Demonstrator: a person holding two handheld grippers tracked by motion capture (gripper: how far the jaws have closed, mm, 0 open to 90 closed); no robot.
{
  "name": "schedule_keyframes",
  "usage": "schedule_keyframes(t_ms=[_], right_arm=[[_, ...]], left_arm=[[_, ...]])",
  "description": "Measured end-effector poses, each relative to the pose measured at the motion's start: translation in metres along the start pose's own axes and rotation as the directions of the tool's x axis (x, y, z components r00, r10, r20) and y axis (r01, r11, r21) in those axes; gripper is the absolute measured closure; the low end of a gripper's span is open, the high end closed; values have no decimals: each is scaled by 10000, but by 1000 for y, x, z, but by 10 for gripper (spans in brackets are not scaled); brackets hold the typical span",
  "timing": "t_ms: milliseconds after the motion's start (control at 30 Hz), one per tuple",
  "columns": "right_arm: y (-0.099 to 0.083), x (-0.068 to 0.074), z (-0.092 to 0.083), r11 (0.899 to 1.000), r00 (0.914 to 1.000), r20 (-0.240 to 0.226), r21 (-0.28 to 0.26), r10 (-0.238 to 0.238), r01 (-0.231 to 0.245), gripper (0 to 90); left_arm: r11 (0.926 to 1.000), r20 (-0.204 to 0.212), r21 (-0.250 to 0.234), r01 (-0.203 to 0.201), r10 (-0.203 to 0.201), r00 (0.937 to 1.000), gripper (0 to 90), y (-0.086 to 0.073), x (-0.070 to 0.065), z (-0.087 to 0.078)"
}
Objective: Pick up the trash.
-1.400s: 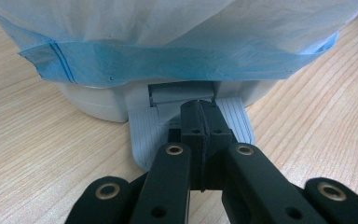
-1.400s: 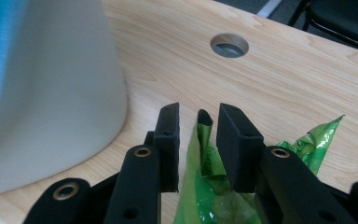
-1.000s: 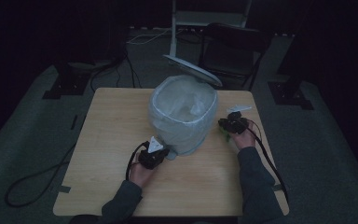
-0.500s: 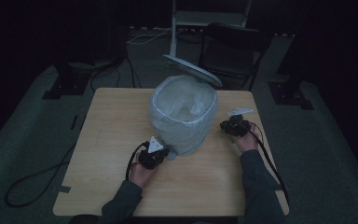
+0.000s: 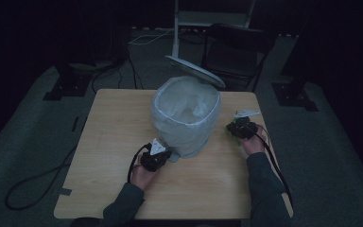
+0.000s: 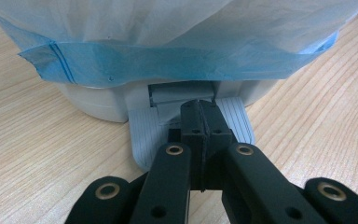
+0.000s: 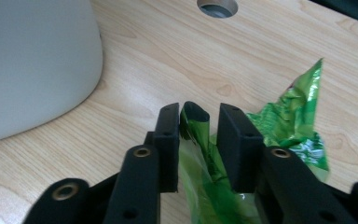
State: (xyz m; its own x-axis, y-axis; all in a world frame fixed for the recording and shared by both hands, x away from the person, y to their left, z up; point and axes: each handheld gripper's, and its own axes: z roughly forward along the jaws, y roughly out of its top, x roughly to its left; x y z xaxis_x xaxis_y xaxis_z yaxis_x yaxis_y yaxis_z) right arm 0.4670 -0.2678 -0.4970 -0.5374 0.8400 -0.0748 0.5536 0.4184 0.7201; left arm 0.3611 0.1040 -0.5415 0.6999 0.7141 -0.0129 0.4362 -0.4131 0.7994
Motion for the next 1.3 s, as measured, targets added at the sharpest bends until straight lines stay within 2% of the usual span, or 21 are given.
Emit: schedule_keyframes(t_ms=[133, 233, 600, 1033, 1300], right_arm=[[-1, 0, -1, 9999, 10000, 47, 106, -76, 75, 832], [-1, 1, -5, 9999, 9999, 2, 26, -134, 134, 865], [-3, 4, -21, 9991, 9997, -203, -405, -98, 89, 874], [-4, 14, -58, 9953, 9978, -657, -966, -43, -20, 873], [2, 24, -80, 9908, 9972, -664, -1327, -357, 267, 873]], left_arm=[[10000, -2, -3, 3, -3, 10000, 900, 0, 0, 0], [10000, -6, -2, -5, 5, 10000, 900, 0, 0, 0], [10000, -3, 6, -6, 6, 10000, 900, 0, 0, 0], [10000, -13, -8, -1, 1, 10000, 900, 0, 0, 0], [10000, -14, -10, 0, 0, 10000, 900, 0, 0, 0]])
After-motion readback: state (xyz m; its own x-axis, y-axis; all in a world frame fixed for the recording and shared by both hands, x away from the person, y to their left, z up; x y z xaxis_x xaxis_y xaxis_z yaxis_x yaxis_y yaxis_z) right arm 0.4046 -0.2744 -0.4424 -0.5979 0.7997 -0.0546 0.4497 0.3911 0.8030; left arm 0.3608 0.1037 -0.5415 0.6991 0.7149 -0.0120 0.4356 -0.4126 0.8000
